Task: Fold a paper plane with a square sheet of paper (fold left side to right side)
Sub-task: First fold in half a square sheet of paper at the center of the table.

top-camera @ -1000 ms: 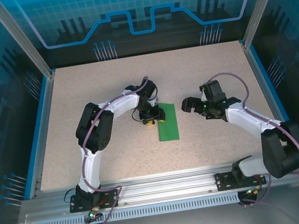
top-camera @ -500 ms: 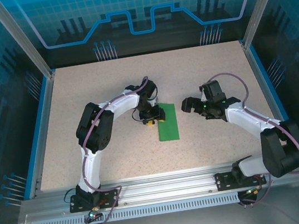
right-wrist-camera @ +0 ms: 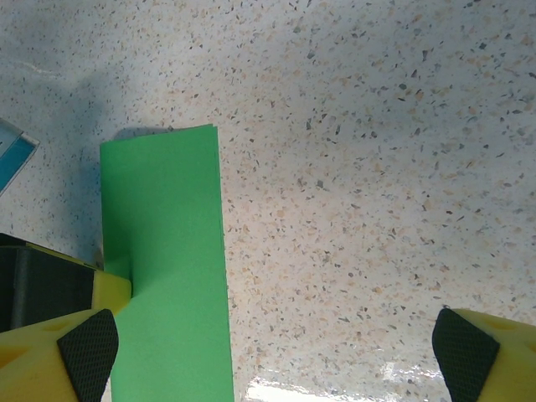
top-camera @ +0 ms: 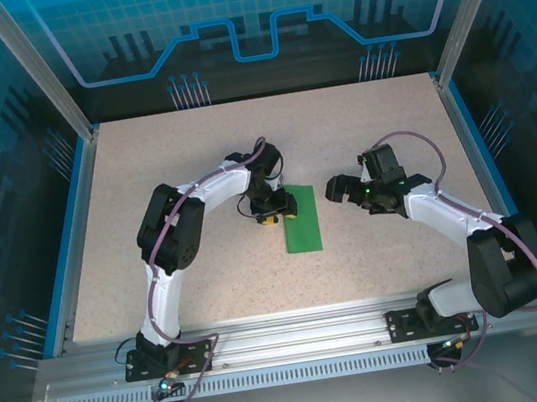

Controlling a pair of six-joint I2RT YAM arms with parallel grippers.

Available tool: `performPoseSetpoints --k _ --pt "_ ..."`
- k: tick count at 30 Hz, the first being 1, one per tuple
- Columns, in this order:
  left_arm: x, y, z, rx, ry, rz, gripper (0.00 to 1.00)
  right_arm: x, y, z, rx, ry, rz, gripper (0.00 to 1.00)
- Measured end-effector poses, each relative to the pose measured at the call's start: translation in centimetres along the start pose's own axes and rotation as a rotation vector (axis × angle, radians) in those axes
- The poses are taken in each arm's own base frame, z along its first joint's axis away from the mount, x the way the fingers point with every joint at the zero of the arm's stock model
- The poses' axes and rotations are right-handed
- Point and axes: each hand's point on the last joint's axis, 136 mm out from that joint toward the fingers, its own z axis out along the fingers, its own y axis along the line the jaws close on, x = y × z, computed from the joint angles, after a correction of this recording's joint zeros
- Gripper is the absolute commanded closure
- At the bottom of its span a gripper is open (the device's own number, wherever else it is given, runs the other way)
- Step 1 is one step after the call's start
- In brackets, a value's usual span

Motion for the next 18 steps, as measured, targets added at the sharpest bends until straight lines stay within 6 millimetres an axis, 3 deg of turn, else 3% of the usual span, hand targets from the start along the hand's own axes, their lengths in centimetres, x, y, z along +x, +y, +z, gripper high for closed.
performPoseSetpoints --k 18 --pt "0.0 0.0 0.0 -0.003 0.004 0.0 0.45 1.6 0.2 1.8 -0.019 0.088 0.002 0.04"
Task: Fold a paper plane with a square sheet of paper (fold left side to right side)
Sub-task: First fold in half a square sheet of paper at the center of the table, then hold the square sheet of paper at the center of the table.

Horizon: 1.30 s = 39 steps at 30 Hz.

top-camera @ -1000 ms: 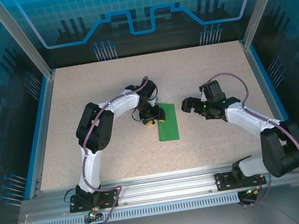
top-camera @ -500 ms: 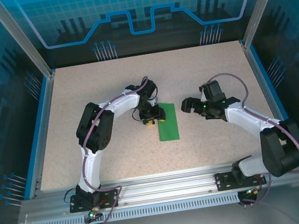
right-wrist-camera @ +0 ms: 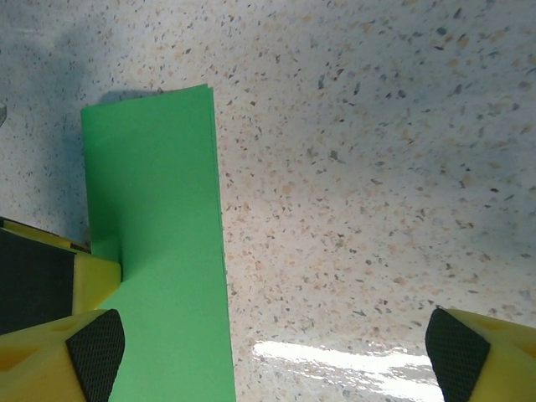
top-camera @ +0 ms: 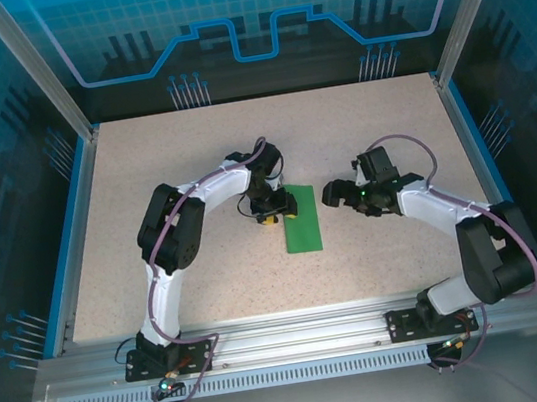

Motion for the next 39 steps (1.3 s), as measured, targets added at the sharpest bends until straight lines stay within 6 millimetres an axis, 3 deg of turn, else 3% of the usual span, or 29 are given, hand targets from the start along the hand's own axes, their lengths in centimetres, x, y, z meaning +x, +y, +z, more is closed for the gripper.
performPoseSetpoints --k 23,26,33,35,39 --pt "0.1 -0.1 0.1 -0.015 0.01 0.02 0.44 -0.3 0.5 -0.1 -0.012 -0.006 -0.015 0.04" --pt "0.1 -0.1 0.0 -0.016 0.01 0.023 0.44 -0.2 0.6 0.1 -0.018 0.004 -0.014 0.16" --pt "0.1 -0.1 0.1 -0.019 0.011 0.024 0.44 0.8 1.6 2.0 -0.086 0.085 -0.003 0.57" --pt "0.1 -0.1 0.1 -0.019 0.011 0.024 0.44 1.0 2.2 2.7 -0.11 0.108 -0.005 0.65" --pt "0.1 -0.1 0.1 -0.022 0.01 0.024 0.44 1.6 3.4 3.8 -0.149 0.15 -0.011 0.94"
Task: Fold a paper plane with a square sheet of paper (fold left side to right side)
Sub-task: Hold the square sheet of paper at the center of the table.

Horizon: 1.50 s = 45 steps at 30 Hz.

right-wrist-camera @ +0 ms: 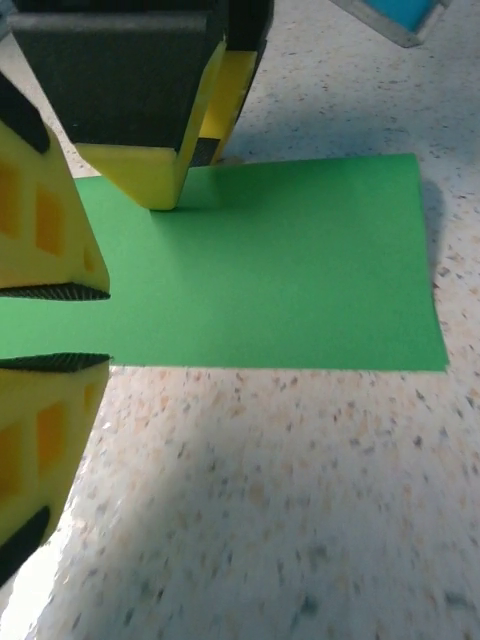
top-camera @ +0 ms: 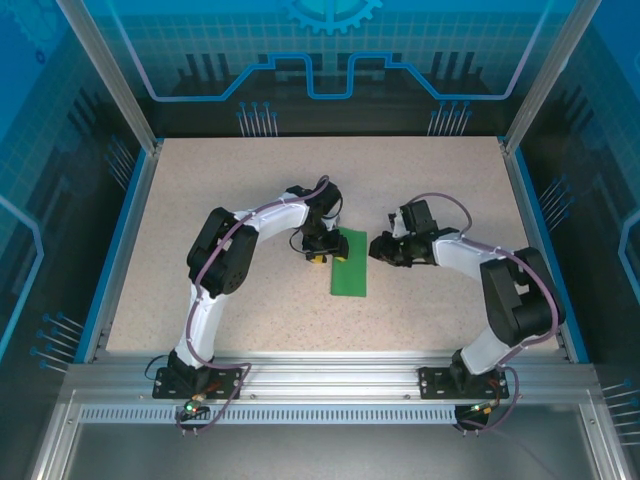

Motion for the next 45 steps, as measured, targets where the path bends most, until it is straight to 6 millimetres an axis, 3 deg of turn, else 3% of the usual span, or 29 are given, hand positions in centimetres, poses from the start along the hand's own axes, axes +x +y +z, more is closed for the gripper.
performPoseSetpoints --k 2,15,24,37,41,45 --pt "0.0 0.0 0.0 0.0 0.0 0.0 0.44 0.2 0.4 0.7 -0.012 0.02 -0.001 1.0" --pt "0.0 0.0 0.0 -0.004 -0.001 0.003 0.44 1.2 0.6 4.0 0.002 0.111 -0.007 1.0" --pt "0.0 -0.1 -0.1 -0.008 -0.008 0.008 0.43 1.5 -0.2 4.3 0.036 0.125 0.006 1.0" --pt "0.8 -1.1 -1.3 -0.013 -0.138 0.09 0.33 1.6 -0.3 4.3 0.038 0.126 0.007 1.0" --pt "0.8 -2.1 -3.3 0.023 -0.205 0.11 0.41 1.6 -0.4 4.4 0.037 0.125 0.007 1.0" --pt "0.2 -3.4 -4.0 0.078 -0.247 0.123 0.6 1.6 -0.4 4.4 0.036 0.125 0.004 1.0"
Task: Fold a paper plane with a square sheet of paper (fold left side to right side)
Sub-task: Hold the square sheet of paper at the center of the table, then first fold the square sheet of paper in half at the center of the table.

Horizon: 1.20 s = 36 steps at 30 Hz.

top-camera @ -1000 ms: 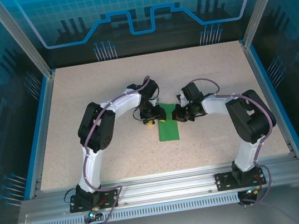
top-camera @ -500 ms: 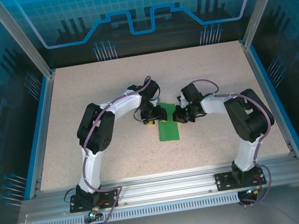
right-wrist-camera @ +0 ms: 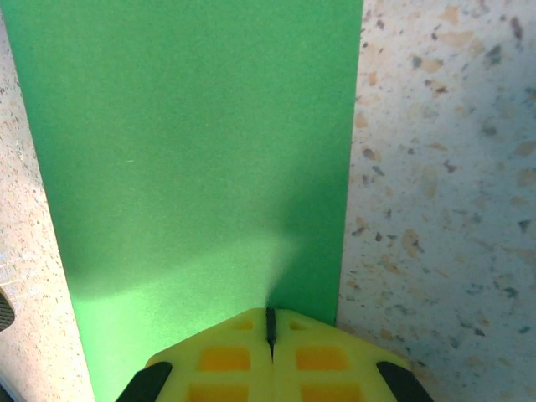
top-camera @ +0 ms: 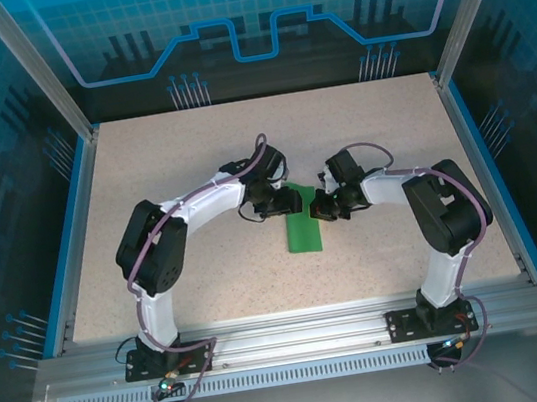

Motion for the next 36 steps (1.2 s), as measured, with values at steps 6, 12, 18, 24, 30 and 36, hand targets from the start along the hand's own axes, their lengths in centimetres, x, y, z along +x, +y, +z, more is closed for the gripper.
performPoseSetpoints --k 6,12,18,24,30,36 --pt "0.2 -1.1 1.1 0.082 0.022 -0.01 0.8 0.0 0.0 0.0 0.0 0.0 0.0 1.0" --pt "0.5 -0.7 2.6 0.089 0.044 -0.019 0.82 0.0 0.0 0.0 0.0 0.0 -0.001 1.0" --pt "1.1 0.3 4.0 0.06 0.07 -0.032 0.83 0.0 0.0 0.0 -0.004 0.003 0.001 1.0" --pt "1.4 1.2 4.3 0.04 0.073 -0.041 0.83 0.0 -0.1 0.0 -0.015 0.012 0.009 1.0" --pt "1.5 2.0 4.6 0.044 0.067 -0.051 0.83 0.0 -0.2 0.0 -0.02 0.017 0.014 1.0" --pt "1.5 2.1 4.4 0.092 0.051 -0.055 0.81 0.0 -0.2 0.0 -0.026 0.021 0.018 1.0"
